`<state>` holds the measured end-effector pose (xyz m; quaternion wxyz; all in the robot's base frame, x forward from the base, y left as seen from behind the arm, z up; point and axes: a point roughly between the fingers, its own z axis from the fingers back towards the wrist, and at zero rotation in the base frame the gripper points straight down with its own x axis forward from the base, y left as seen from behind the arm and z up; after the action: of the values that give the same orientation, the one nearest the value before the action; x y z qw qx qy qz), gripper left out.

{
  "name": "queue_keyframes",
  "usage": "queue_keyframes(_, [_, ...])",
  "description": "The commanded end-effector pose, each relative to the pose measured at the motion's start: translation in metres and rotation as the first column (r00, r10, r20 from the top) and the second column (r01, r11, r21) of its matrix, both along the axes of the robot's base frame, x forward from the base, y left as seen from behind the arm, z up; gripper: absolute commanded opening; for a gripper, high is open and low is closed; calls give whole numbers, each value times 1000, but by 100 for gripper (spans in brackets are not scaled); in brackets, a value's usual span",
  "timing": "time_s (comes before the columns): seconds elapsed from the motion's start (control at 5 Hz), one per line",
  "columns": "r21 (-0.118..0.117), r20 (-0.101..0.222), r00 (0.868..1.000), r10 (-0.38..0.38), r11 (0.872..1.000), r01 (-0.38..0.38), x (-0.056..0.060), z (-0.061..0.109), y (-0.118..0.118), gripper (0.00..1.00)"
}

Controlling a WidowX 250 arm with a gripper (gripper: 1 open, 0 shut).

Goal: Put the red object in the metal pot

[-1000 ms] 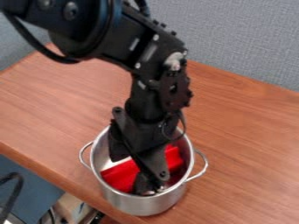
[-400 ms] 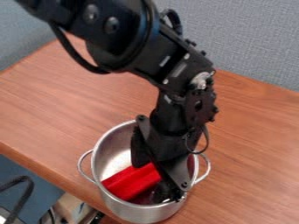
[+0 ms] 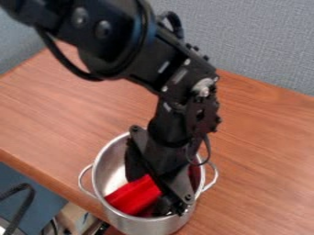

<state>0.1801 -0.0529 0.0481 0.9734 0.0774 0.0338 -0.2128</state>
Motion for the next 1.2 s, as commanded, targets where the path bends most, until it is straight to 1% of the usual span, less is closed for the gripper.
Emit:
queue_keyframes(0.0, [8,23,998,63,998,-63,1,6,6,100])
queue_keyframes(0.2, [14,18,999,43,999,-44,2,8,12,100])
queue_keyframes(0.4, [19,22,1000,16,1000,-16,1,9,17,100])
queue_keyframes(0.8, [18,29,999,-34,999,34,10,-3,17,100])
queue_keyframes(1.0, [20,30,998,-47,999,46,13,-2,22,100])
